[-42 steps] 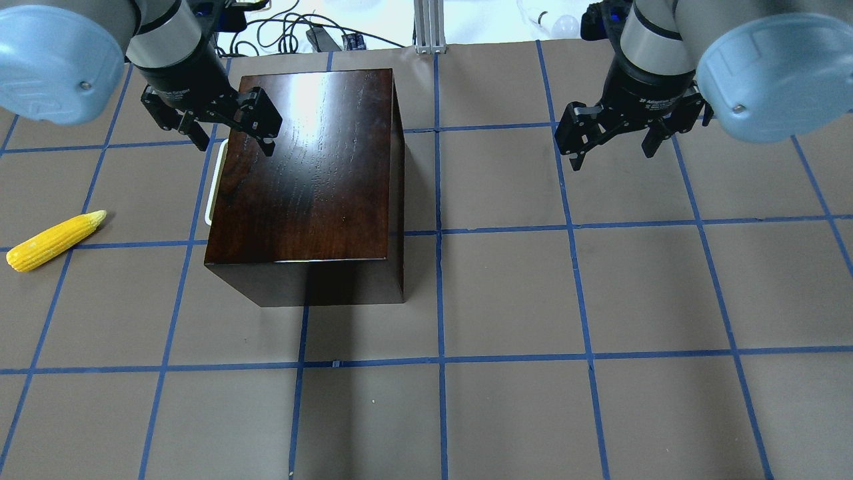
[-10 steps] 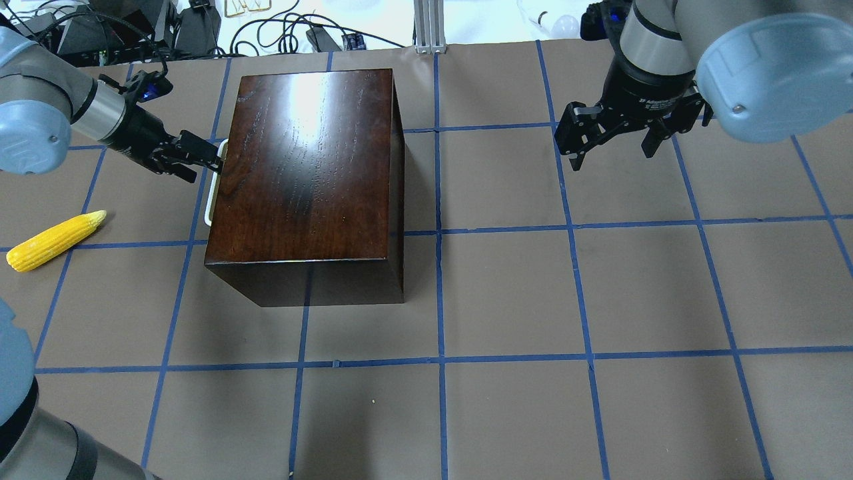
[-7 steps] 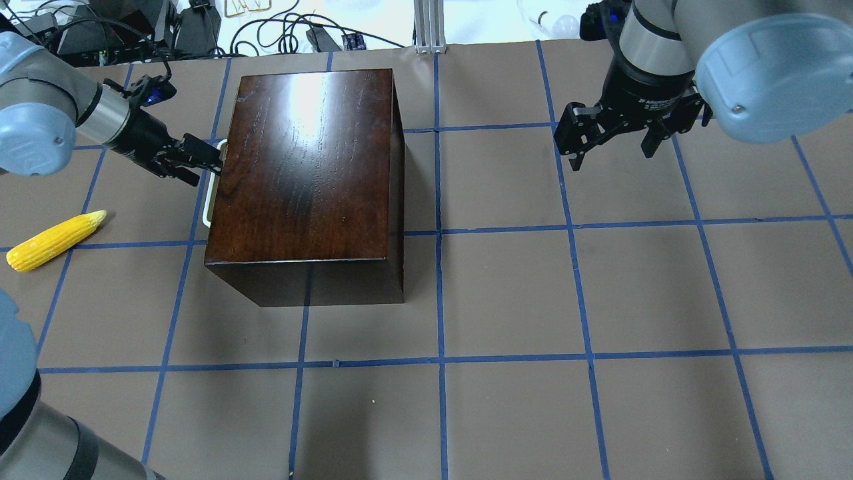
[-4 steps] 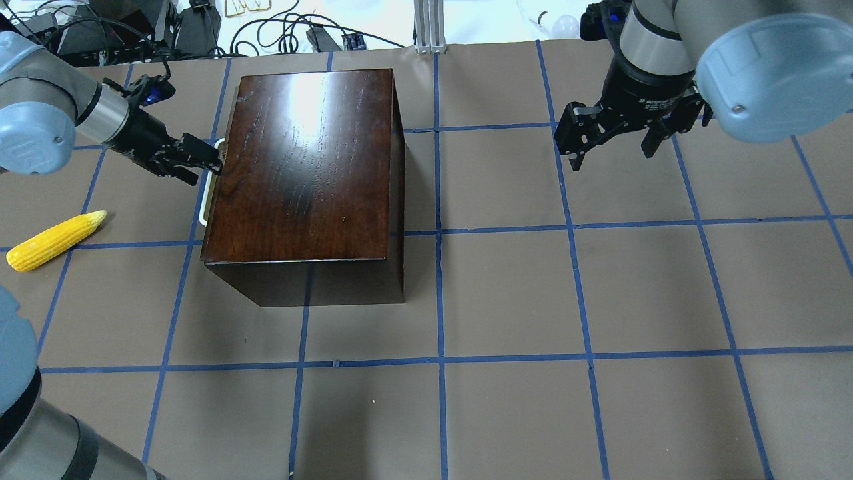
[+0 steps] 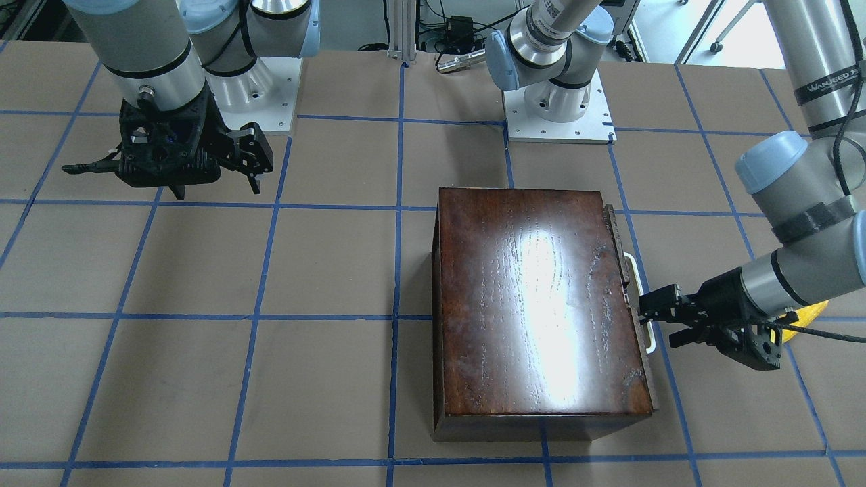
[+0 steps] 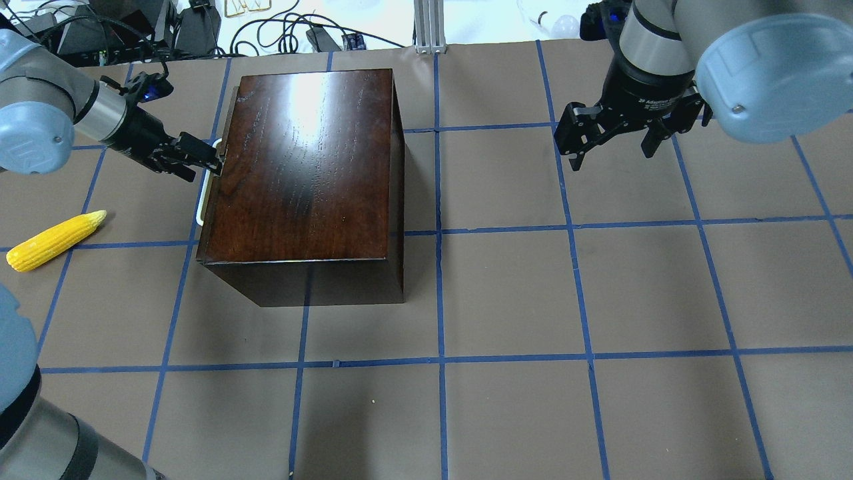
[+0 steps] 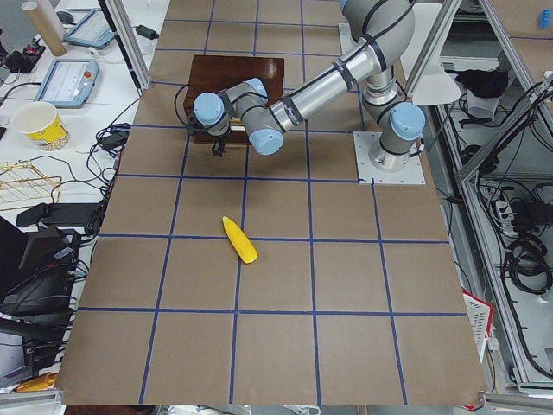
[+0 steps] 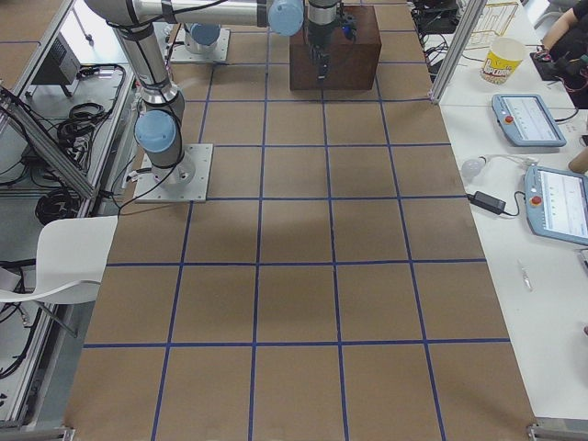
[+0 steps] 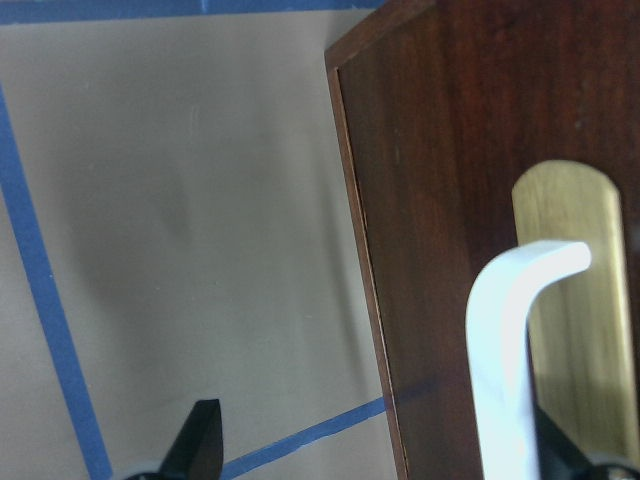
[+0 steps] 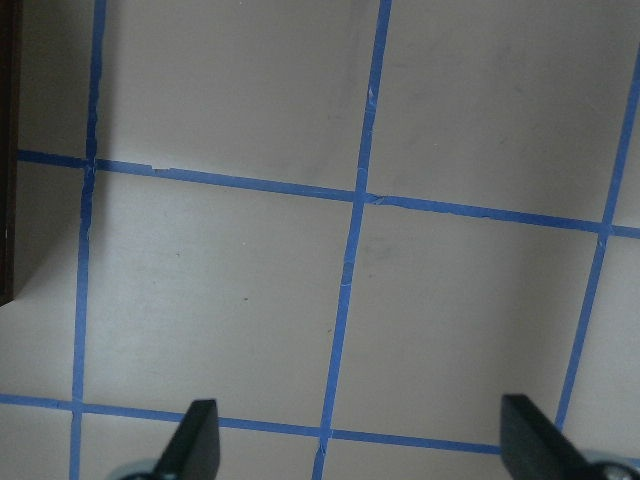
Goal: Open drawer and put corn inside
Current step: 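Close the left gripper on the white drawer handle, then pull the drawer outward by its handle with the left gripper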
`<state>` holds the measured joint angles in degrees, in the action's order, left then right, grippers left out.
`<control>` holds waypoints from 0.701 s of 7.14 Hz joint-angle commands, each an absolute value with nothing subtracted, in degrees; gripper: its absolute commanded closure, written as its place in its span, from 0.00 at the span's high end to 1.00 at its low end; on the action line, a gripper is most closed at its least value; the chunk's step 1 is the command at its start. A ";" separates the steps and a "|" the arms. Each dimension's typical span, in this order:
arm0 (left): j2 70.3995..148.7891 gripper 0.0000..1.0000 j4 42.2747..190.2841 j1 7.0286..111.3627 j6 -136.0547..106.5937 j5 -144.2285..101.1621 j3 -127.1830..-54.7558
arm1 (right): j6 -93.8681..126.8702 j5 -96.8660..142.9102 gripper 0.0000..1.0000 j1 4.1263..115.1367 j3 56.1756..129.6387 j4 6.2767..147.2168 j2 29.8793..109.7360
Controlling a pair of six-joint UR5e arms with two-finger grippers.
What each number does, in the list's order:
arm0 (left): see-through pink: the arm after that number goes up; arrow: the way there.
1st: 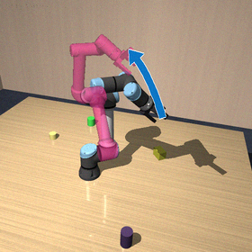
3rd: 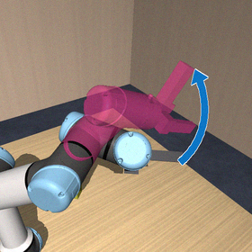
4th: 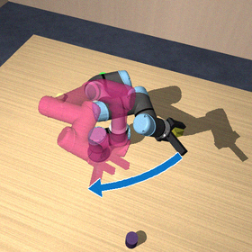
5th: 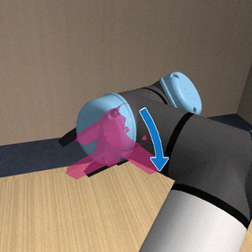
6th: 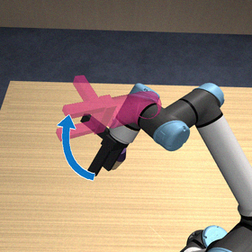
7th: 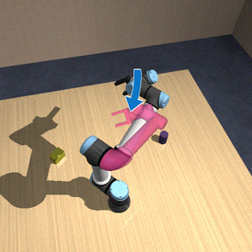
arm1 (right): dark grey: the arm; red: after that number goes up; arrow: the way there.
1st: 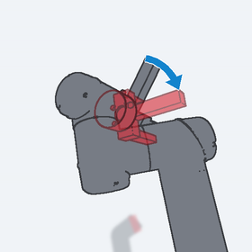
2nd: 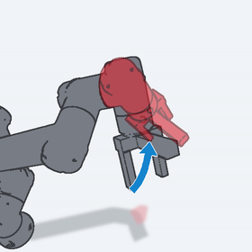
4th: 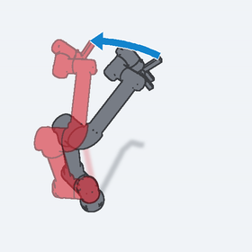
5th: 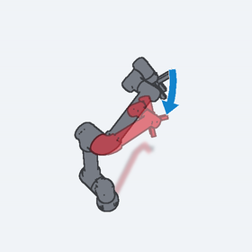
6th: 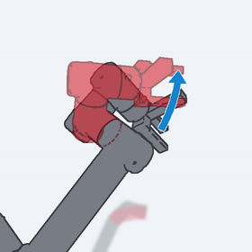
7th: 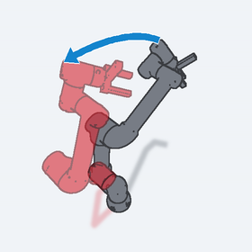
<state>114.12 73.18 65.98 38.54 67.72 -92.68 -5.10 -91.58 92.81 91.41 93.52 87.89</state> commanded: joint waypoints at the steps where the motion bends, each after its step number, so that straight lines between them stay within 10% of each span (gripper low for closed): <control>1: 114.26 1.00 73.04 65.74 39.90 67.76 -92.64 | -5.10 -91.58 1.00 92.90 91.41 93.52 87.89; 5: 114.35 1.00 73.12 65.57 40.16 71.27 -91.23 | -5.10 -91.58 1.00 92.73 91.41 93.52 87.89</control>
<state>114.33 73.09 65.58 40.00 69.97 -91.53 -5.10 -91.58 92.86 91.41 93.52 87.89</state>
